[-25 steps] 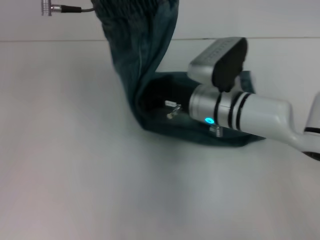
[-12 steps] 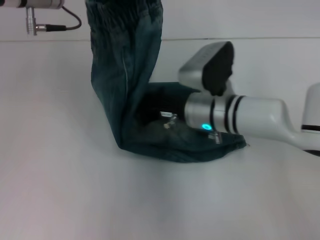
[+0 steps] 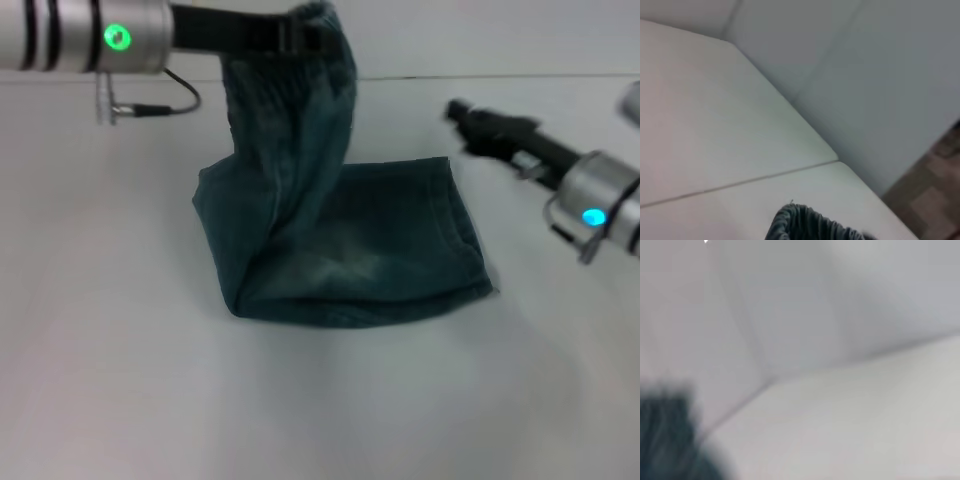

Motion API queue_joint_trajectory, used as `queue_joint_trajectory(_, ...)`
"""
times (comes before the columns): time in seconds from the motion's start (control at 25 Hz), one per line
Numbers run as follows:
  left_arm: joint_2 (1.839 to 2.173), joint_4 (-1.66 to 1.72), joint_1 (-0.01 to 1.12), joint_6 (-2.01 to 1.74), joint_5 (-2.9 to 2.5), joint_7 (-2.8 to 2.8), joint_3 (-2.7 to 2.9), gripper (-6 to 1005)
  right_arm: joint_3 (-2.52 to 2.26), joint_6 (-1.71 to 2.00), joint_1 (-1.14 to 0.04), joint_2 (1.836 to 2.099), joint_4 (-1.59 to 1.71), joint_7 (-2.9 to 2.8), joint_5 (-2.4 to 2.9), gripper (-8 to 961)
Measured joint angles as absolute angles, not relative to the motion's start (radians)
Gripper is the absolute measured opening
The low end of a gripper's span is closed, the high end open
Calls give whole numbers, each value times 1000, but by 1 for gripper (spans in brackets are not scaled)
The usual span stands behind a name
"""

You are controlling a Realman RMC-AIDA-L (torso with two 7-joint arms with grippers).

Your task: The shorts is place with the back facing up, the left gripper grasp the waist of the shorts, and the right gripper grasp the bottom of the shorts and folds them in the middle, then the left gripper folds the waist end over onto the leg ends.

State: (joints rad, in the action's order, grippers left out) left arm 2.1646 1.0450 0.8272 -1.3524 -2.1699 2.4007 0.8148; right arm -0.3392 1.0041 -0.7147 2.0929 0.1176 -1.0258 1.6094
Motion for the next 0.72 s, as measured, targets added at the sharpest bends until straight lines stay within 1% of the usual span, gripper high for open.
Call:
queue_joint_trajectory(0.24,2162,823,849,-1256,-2019,2292,942,150,-334,1059,-649,2087,175,-1030,1379,40)
queue_joint_trajectory(0.52,2170,702,867,-1180,-1998,2256,994,181,-350,1074,-647,2089,171,-1033,1360,47)
queue_joint_trajectory(0.72,2169,699,804,-1213,-1838,2119,992,368,-425,1142,-652,2088,185,-1109,1367,52)
